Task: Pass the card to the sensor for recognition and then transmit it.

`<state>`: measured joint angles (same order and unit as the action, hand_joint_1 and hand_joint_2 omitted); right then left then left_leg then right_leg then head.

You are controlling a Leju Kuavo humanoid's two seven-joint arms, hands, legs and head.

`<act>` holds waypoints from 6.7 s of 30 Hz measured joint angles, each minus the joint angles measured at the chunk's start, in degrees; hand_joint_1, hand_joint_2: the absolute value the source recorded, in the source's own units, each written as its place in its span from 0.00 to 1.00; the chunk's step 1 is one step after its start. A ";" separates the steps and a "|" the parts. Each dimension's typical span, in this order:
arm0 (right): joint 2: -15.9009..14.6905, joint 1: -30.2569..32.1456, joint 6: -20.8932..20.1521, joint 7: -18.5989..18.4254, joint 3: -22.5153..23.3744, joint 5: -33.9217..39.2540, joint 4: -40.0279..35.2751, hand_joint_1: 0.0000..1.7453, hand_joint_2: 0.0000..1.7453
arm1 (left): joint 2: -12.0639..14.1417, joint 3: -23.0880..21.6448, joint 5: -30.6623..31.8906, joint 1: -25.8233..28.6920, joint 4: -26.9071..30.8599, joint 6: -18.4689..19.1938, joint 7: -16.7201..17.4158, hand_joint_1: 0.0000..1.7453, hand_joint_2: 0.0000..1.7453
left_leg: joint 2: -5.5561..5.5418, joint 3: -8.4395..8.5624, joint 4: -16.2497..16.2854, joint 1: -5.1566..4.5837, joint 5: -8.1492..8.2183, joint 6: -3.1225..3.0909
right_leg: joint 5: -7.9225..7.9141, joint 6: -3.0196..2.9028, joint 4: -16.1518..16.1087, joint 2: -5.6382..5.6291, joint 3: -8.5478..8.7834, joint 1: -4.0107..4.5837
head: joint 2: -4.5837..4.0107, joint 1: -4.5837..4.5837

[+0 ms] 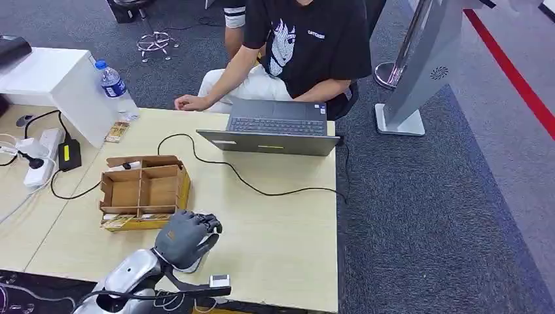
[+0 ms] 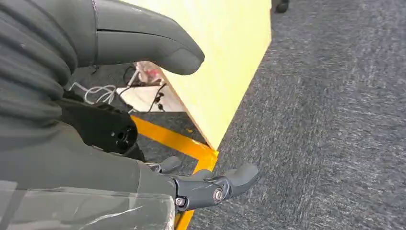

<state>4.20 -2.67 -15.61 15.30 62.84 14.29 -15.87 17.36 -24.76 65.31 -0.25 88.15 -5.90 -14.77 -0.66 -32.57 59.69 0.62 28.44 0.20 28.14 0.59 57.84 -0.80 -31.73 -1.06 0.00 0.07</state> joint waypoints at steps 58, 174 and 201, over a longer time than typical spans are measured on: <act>0.39 -0.52 -0.15 -0.07 1.77 -6.43 0.44 0.00 1.00 | -11.50 20.83 2.49 -19.67 -11.36 -5.92 1.05 1.00 1.00 | -0.13 -0.25 0.02 -0.02 -0.39 0.05 | -0.35 -0.03 0.03 0.15 -0.20 -0.02 | 0.00 -0.04; 0.31 -1.35 0.55 0.46 5.53 -11.47 0.66 0.00 1.00 | -9.34 23.78 2.34 -27.32 -19.27 -6.16 1.22 1.00 1.00 | -0.02 -0.67 0.02 -0.02 -0.80 0.09 | -0.74 -0.07 0.09 0.04 -0.69 -0.02 | 0.00 -0.07; 2.34 -1.09 6.30 2.69 9.36 -7.12 0.81 0.88 1.00 | -23.41 64.51 -50.93 -11.90 -6.15 6.41 -24.39 1.00 1.00 | -0.02 -0.88 -0.06 0.01 -0.78 0.12 | -0.70 -0.07 0.10 0.01 -0.90 0.00 | 0.00 -0.07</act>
<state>6.54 -3.75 -9.31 17.99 72.19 7.17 -15.06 -6.05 39.75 14.38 -12.14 82.00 0.50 -39.17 -0.68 -33.45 59.63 0.64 27.65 0.31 27.44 0.53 57.93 -0.78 -32.63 -1.05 0.00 0.00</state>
